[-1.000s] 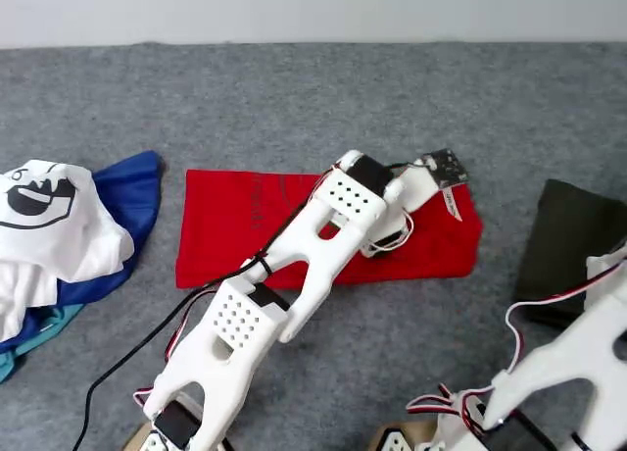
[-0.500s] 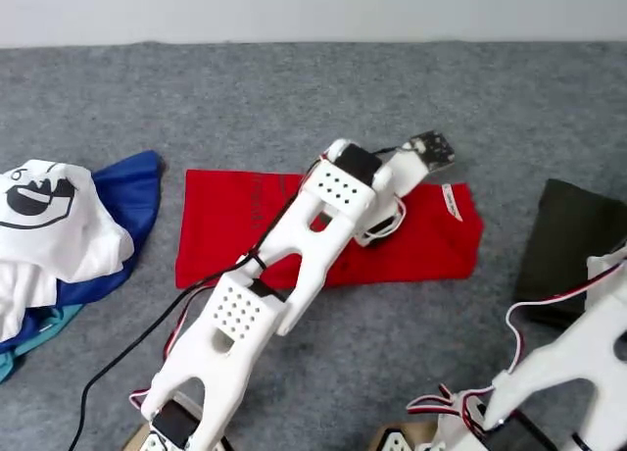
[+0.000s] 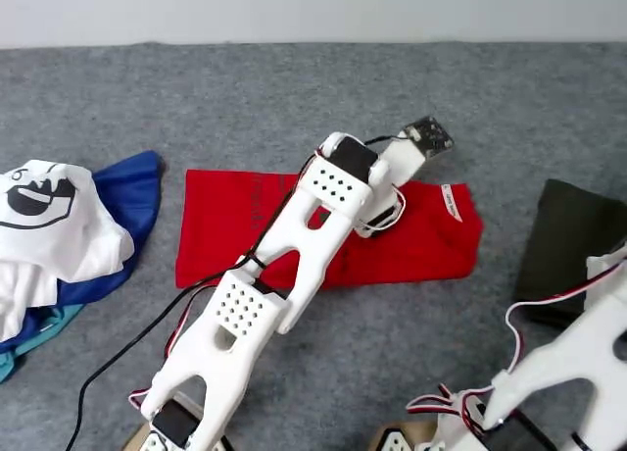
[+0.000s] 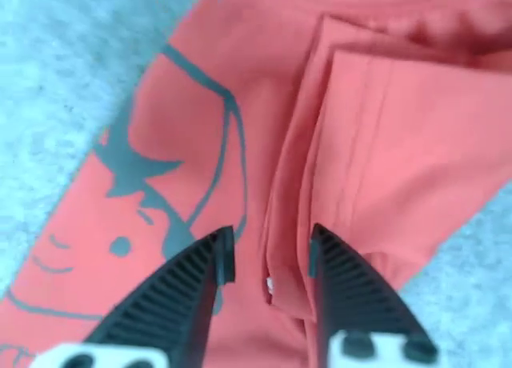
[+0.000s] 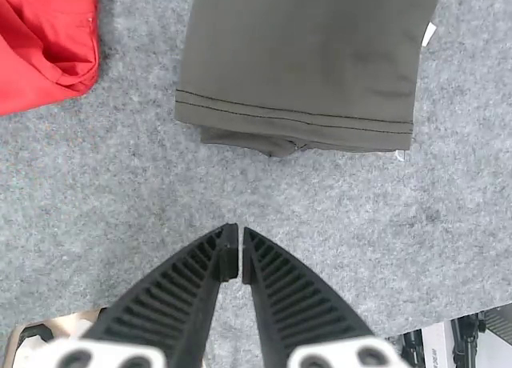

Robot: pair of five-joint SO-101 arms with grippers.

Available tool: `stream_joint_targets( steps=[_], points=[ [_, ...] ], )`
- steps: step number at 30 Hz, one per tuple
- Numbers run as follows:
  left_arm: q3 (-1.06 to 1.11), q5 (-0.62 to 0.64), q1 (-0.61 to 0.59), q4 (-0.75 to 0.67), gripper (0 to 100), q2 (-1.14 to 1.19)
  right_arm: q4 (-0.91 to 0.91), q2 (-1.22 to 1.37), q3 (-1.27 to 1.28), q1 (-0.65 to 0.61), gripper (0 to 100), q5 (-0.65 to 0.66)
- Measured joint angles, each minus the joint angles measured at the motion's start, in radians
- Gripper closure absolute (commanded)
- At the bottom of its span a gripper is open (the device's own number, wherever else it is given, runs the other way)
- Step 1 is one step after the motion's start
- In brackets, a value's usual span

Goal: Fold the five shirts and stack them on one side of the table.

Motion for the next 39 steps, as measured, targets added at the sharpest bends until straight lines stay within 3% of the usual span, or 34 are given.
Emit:
stream_joint_targets(
  steps=[6,10,16,22,30,39],
  points=[
    [0.170,0.051,-0.026,0.000,84,-0.242,0.000,0.000,0.000,-0.072,97.6,-0.002],
    [0.364,0.083,-0.095,0.002,85,-0.405,0.000,0.014,0.031,-0.233,98.0,-0.028],
    [0.649,0.094,-0.127,0.002,99,-0.526,-0.009,0.176,0.032,-0.489,99.0,-0.157],
    [0.847,0.117,-0.124,-0.100,98,-0.528,-0.152,0.359,0.032,-0.660,99.0,-0.239],
    [1.039,0.141,-0.124,-0.189,98,-0.528,-0.354,0.608,0.032,-0.692,98.9,-0.265],
    [1.191,0.130,-0.132,-0.239,98,-0.537,-0.442,0.798,0.032,-0.689,98.9,-0.265]
  ],
)
